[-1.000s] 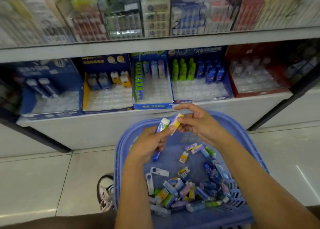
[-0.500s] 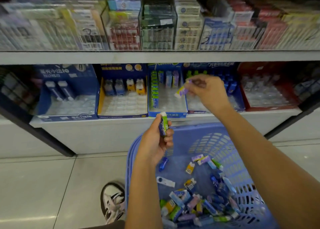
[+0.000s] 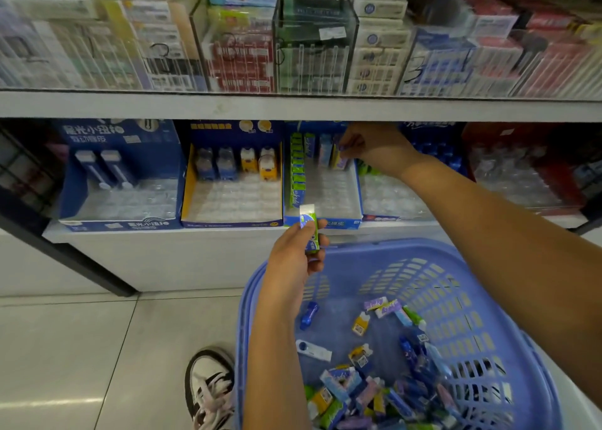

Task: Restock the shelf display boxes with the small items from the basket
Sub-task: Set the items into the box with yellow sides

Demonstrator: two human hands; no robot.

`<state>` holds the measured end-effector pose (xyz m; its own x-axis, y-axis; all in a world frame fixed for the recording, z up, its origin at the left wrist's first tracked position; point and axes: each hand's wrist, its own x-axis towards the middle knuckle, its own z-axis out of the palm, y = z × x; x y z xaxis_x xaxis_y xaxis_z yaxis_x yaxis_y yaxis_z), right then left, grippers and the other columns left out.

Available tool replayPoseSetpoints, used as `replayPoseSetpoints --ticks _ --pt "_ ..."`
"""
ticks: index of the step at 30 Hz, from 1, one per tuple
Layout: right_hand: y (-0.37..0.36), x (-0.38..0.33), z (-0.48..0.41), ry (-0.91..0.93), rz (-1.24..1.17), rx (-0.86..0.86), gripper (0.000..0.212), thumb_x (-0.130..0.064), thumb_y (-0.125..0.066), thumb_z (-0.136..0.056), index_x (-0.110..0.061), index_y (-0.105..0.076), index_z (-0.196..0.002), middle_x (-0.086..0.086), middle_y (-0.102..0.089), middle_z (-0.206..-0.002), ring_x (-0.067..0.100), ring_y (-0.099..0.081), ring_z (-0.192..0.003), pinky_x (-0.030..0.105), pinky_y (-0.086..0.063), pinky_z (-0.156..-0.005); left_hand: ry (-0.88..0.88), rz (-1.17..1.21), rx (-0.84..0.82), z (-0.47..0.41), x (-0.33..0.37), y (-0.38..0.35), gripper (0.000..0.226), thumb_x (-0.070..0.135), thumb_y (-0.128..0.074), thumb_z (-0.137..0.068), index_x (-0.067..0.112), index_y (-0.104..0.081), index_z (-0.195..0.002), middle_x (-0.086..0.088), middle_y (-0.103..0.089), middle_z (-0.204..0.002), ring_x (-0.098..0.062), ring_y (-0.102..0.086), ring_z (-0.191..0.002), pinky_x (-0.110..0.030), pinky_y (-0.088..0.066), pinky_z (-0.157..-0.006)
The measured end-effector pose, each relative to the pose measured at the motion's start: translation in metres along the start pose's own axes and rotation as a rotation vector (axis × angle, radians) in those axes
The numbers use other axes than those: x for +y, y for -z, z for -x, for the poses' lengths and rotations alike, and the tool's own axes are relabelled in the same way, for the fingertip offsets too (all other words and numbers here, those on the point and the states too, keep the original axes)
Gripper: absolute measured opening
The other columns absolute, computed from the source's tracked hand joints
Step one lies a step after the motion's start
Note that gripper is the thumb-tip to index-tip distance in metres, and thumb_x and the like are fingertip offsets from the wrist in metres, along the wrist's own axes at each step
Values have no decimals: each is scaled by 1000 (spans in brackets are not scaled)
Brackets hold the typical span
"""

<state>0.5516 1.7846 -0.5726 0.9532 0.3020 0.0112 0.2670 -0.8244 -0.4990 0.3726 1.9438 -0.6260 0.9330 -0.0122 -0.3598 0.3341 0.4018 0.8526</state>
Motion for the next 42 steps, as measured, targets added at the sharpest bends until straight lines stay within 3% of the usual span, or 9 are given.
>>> replayPoseSetpoints --ticks 7,12,18,22,24,32,35,38,42 --pt "5 5 -18 -35 -29 -90 25 -24 -65 -87 -16 -68 -110 3 -62 -122 19 -54 -115 23 -40 -93 -53 43 22 -4 3 -4 33 15 -44 -99 23 -73 -85 5 -67 -79 -8 -54 -51 -19 -44 -46" --pt "-5 10 -21 -90 -40 0 23 -26 -71 -83 -11 -70 -99 8 -66 -109 22 -58 -106 17 -37 -63 -75 115 -15 -3 7 -4 23 10 -46 -98 20 -66 -96 10 -73 -99 -10 -60 -56 -20 -52 -53" --pt "-2 -5 5 -64 -80 106 14 -23 -68 -84 -15 -70 -96 2 -67 -98 14 -61 -92 18 -41 -76 -100 135 53 -2 3 -5 13 8 -57 -92 14 -68 -90 1 -72 -88 -17 -68 -87 -23 -57 -77" --pt "-10 -22 66 -109 -610 -66 8 -21 -74 -79 -18 -69 -84 -4 -70 -71 5 -63 -58 17 -52 -60 -181 197 133 -6 -1 -9 12 6 -60 -89 7 -66 -100 -4 -71 -89 -13 -70 -86 -22 -54 -78" --pt "-21 -26 97 -116 -807 -174 13 -12 -75 -77 -16 -69 -87 -3 -69 -69 9 -66 -61 18 -54 -61 -227 212 153 -7 -2 -13 17 7 -61 -89 6 -65 -105 -4 -73 -92 -15 -70 -90 -21 -55 -78" --pt "-42 -32 125 -161 -1040 18 15 -6 -66 -84 -8 -69 -99 7 -70 -89 13 -67 -80 21 -56 -77 -345 -5 210 -3 1 -31 13 14 -66 -88 12 -68 -100 -3 -75 -89 -15 -72 -86 -18 -54 -72" --pt "-36 -33 110 -172 -982 174 21 -7 -64 -87 -9 -67 -108 1 -69 -85 6 -67 -71 15 -54 -72 -439 -276 230 -9 6 -33 21 20 -60 -92 17 -64 -112 5 -71 -100 -5 -66 -94 -22 -53 -83" --pt "-21 -33 79 -99 -755 384 23 -6 -66 -85 -7 -68 -108 3 -70 -88 7 -66 -73 13 -51 -72 -508 -856 167 -16 5 -30 41 24 -52 -96 15 -48 -136 3 -51 -136 -11 -45 -128 -20 -39 -98" --pt "-20 -36 26 -64 -488 394 15 -6 -71 -81 1 -69 -93 16 -71 -94 21 -66 -88 23 -49 -82 -440 -1374 38 -23 -1 -25 58 25 -47 -98 10 -25 -149 -5 -20 -158 -19 -10 -146 -27 -1 -117"
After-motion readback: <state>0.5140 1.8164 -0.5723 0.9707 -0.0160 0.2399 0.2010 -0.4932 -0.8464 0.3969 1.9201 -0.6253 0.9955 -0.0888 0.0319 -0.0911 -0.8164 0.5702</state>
